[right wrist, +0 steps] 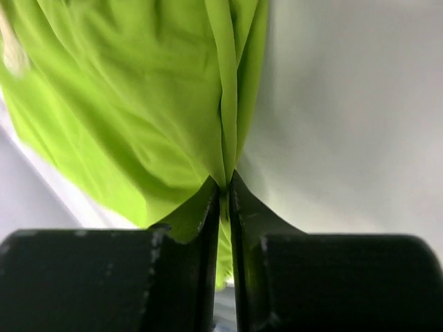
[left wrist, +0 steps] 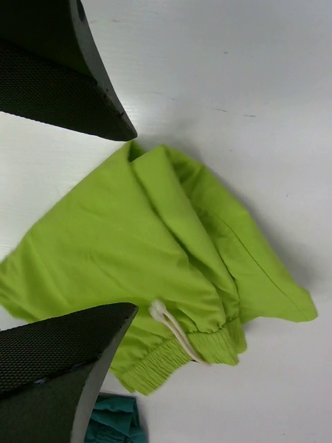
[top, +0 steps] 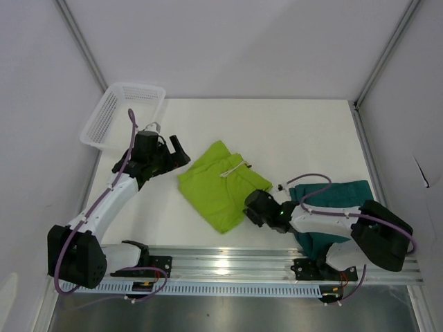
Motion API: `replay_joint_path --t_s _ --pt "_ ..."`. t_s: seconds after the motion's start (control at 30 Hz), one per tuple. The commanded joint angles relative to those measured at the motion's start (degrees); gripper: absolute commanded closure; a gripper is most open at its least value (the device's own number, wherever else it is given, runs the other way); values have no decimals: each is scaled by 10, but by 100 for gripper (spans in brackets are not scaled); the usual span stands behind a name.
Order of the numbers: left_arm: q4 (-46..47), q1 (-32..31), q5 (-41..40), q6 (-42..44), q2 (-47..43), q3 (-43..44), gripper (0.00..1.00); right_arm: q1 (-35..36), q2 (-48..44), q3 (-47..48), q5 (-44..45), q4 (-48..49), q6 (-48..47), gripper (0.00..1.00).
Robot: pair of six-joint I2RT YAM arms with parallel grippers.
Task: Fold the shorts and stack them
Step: Fold the shorts
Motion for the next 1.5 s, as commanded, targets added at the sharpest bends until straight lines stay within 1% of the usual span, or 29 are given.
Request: replay_joint_path --t_s 0.0,0.03,0.07,0.1,0.13,0.17,0.2,0.23,0.27,0.3,0.37,0.4,0.47,0.5,0.53,0.67,0.77,0.83,0.9,0.93,1.0,1.17,1.27,1.3,1.47 --pt "56 1 27 2 -10 -43 1 -104 -52 -8 -95 -36 -278 87" --pt "67 1 33 0 -17 -52 1 -135 -57 2 -128 -36 -349 86" --pt "91 0 40 2 -19 -72 1 -186 -58 13 -154 -43 -452 84" --pt "100 -1 46 2 -18 -78 1 -209 -53 45 -195 -66 -498 82" --pt "112 -3 49 3 -11 -80 1 -224 -47 64 -200 -78 -535 80" --pt "118 -5 50 6 -4 -84 1 -252 -24 84 -207 -89 -607 78" --pt "121 -7 51 9 2 -83 1 -266 -6 107 -222 -115 -633 77" --pt "124 -11 52 10 11 -83 1 -280 15 155 -247 -126 -657 75" --pt "128 -12 55 10 28 -78 1 -289 63 184 -259 -139 -701 75" --pt "134 -12 59 13 37 -76 1 -302 87 214 -261 -167 -717 73" --pt "147 -15 68 17 69 -64 1 -305 127 283 -259 -177 -746 62" --pt "147 -16 69 24 82 -51 1 -309 158 301 -263 -179 -763 51" --pt "146 -15 77 31 111 -33 1 -311 179 335 -269 -179 -771 38" --pt "146 -16 81 33 137 -18 1 -313 185 339 -267 -179 -767 27" --pt "156 -16 88 36 149 -15 1 -316 181 337 -270 -172 -762 23" --pt "176 -16 126 56 188 3 1 -326 132 281 -288 -132 -738 16" --pt "181 -19 132 71 203 22 1 -331 93 256 -283 -130 -722 17" --pt "182 -23 132 77 210 24 2 -333 70 237 -280 -129 -716 18" --pt "183 -27 130 83 211 21 4 -333 57 223 -279 -125 -715 22" --pt "189 -30 130 87 207 21 11 -334 48 219 -278 -121 -713 23" --pt "193 -34 128 96 204 18 15 -339 47 217 -283 -121 -715 25" --pt "176 -46 121 124 226 41 16 -346 58 214 -305 -111 -715 31" --pt "167 -54 125 135 240 53 22 -345 61 211 -314 -107 -715 32" --pt "164 -58 127 138 244 59 27 -346 63 211 -315 -106 -716 32" --pt "139 -77 121 151 273 72 34 -346 78 214 -321 -101 -722 33"
